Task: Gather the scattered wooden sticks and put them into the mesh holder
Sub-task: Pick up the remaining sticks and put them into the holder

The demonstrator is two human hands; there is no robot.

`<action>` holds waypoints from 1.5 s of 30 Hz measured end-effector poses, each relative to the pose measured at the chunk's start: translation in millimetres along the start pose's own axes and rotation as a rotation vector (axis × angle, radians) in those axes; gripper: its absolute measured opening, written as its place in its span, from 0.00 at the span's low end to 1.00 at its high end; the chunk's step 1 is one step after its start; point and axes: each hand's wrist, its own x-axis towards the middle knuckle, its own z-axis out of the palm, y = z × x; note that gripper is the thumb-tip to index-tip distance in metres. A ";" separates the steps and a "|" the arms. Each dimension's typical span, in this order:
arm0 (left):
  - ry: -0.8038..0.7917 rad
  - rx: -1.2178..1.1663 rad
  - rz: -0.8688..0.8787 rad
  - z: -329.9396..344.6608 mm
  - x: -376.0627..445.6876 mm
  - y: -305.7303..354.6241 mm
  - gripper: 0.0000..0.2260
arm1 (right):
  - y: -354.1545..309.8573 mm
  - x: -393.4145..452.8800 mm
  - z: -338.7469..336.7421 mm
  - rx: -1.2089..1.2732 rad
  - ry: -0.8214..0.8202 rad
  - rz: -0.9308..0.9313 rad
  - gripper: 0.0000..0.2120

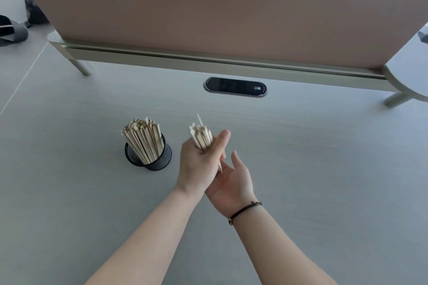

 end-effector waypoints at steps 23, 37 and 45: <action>0.215 -0.281 -0.022 -54.5 10.7 34.0 0.26 | 41.4 8.1 72.4 -0.326 0.015 -0.030 0.15; 0.339 -0.119 0.096 -123.4 54.9 12.6 0.24 | 51.1 31.3 107.0 -0.788 0.326 -0.394 0.09; 0.342 0.118 0.203 -127.3 50.9 -9.4 0.07 | 53.2 39.5 92.5 -1.007 0.319 -0.514 0.05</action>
